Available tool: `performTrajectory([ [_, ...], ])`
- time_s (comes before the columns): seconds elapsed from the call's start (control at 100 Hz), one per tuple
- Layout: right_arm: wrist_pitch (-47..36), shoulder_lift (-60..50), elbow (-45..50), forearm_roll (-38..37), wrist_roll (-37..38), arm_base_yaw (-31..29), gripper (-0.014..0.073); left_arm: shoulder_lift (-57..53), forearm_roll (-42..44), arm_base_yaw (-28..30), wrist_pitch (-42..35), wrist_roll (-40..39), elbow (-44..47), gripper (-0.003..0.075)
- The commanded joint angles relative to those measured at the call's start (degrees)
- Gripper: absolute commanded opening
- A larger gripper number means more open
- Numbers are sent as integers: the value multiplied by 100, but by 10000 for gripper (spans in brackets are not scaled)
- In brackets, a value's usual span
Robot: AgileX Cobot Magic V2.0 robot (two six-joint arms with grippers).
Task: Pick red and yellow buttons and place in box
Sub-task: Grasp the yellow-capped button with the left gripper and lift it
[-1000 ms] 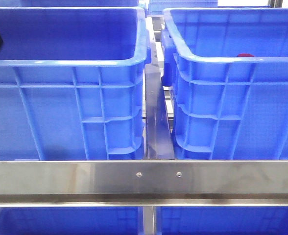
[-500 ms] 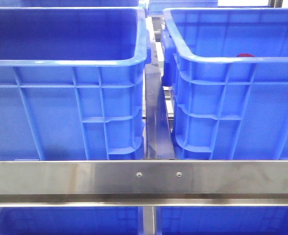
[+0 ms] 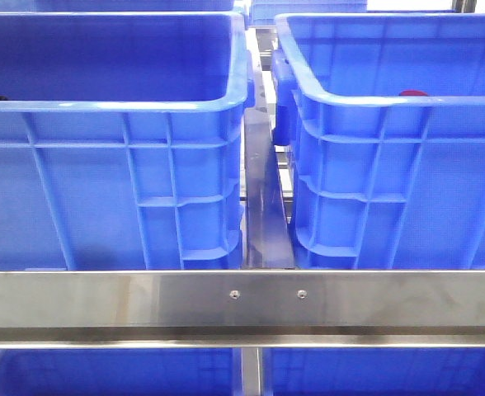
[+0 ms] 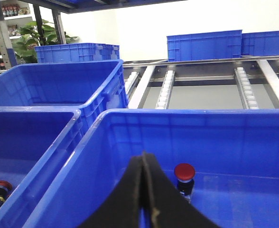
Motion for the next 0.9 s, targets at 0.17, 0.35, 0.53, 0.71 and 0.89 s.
performTrajectory([
  [0.17,6,-8,-161,-35,-48,-16,-66,-290,-46,3,-292,-40,-175,-18],
  [0.35,6,-8,-161,-35,-48,-16,-66,-622,-46,3,-202,-40,-175,-19],
  [0.53,6,-8,-161,-35,-48,-16,-66,-1287,-46,-182,72,-40,-175,-19],
  [0.71,44,-8,-161,-35,-48,-16,-66,-2081,-210,-752,395,-40,-175,-19],
  [0.89,89,-8,-161,-35,-48,-16,-66,-2789,-210,-1721,563,-40,-175,-19],
])
